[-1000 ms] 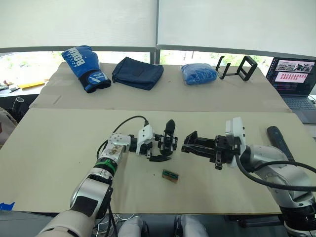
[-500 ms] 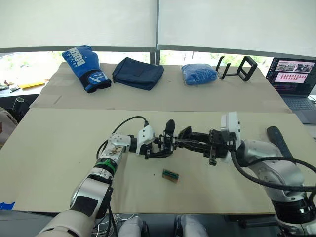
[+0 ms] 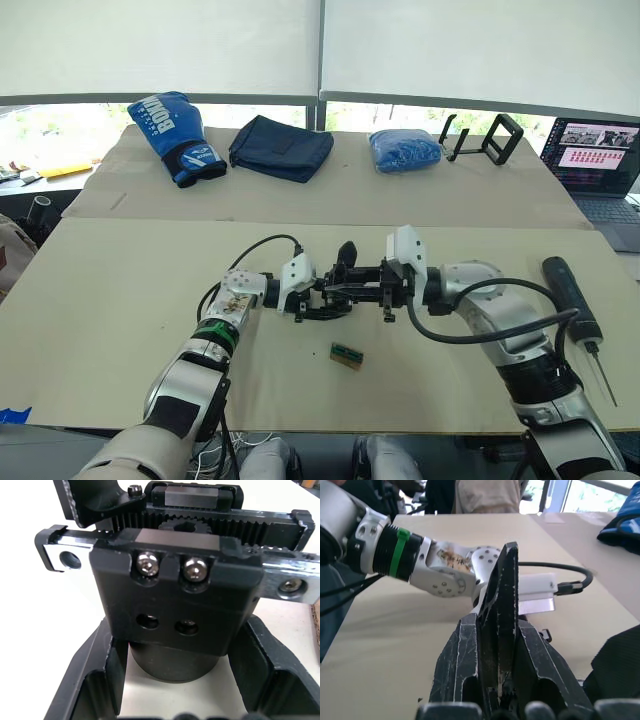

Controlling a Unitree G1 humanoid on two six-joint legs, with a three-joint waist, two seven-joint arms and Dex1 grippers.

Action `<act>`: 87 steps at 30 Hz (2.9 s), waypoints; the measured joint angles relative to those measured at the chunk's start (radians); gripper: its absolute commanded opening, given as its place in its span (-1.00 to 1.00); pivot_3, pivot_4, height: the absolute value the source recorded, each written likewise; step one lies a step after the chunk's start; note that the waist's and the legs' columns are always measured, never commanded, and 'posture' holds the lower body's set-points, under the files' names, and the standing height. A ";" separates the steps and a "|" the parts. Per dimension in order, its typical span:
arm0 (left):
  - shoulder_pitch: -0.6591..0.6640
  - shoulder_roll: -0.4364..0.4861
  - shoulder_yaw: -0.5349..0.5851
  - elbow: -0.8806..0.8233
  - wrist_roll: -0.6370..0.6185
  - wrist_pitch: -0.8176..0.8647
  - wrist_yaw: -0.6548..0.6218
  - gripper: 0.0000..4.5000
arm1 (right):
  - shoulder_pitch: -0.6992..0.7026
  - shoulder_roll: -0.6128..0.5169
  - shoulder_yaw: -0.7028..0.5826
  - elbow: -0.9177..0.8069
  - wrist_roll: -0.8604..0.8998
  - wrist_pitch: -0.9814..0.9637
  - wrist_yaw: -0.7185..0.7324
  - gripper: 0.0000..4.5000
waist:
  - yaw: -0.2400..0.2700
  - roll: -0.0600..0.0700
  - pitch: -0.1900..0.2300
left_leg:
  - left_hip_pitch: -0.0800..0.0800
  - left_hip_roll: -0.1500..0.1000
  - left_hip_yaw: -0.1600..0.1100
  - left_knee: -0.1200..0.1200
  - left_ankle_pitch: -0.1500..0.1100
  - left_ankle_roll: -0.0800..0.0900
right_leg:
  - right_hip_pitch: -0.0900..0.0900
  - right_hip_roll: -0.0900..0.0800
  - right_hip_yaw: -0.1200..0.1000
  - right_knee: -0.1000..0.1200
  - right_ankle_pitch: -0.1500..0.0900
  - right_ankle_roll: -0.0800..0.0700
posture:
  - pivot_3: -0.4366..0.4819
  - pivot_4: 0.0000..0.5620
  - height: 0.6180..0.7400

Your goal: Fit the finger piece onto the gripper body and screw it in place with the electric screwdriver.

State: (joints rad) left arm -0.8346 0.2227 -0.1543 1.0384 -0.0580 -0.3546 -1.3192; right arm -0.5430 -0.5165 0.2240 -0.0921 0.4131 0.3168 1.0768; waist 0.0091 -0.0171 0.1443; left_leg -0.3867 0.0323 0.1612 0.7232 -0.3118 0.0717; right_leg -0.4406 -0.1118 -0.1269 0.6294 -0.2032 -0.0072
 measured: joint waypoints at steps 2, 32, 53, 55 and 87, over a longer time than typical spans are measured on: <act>-0.002 0.000 0.000 -0.001 0.000 0.008 -0.001 0.03 | -0.005 0.006 0.001 0.029 -0.012 -0.010 0.012 -0.82 | 0.000 0.000 0.000 | 0.000 0.000 0.000 0.000 0.000 0.000 | 0.000 0.000 0.000 0.000 0.000 0.000 | -0.05 -0.47 1.00; 0.002 0.004 -0.003 -0.029 0.018 0.034 -0.002 0.03 | -0.022 0.015 0.002 0.081 -0.076 0.023 0.058 -0.82 | -0.001 0.000 0.000 | 0.001 0.000 0.000 0.002 0.000 0.000 | 0.000 -0.001 0.000 0.001 0.000 0.000 | -0.05 -0.47 1.00; 0.009 0.003 -0.004 -0.044 0.018 0.066 0.000 0.03 | -0.025 0.015 0.006 0.086 -0.087 0.040 0.035 -0.82 | -0.004 0.001 -0.001 | 0.003 0.000 0.000 0.002 0.000 0.000 | 0.002 -0.001 0.001 0.002 0.000 0.000 | -0.05 -0.47 1.00; 0.009 0.003 -0.004 -0.047 0.017 0.070 0.000 0.03 | -0.028 0.015 0.007 0.084 -0.087 0.032 0.037 -0.82 | -0.003 0.001 -0.001 | 0.002 0.000 0.000 0.002 0.000 0.000 | 0.002 -0.001 0.001 0.002 0.000 0.000 | -0.05 -0.47 1.00; 0.019 -0.004 0.000 -0.062 0.016 0.075 0.001 0.03 | 0.004 0.037 -0.058 0.045 -0.035 -0.014 0.066 0.99 | -0.002 0.001 -0.001 | 0.000 0.000 -0.001 0.002 0.000 0.000 | 0.001 -0.001 0.000 0.001 0.000 0.000 | -0.05 -0.47 1.00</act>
State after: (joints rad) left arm -0.8152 0.2187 -0.1548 0.9761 -0.0423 -0.2798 -1.3179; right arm -0.5391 -0.4797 0.1655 -0.0470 0.3780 0.3026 1.1431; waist 0.0070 -0.0162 0.1437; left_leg -0.3864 0.0327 0.1606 0.7252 -0.3119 0.0716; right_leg -0.4400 -0.1126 -0.1268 0.6306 -0.2031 -0.0073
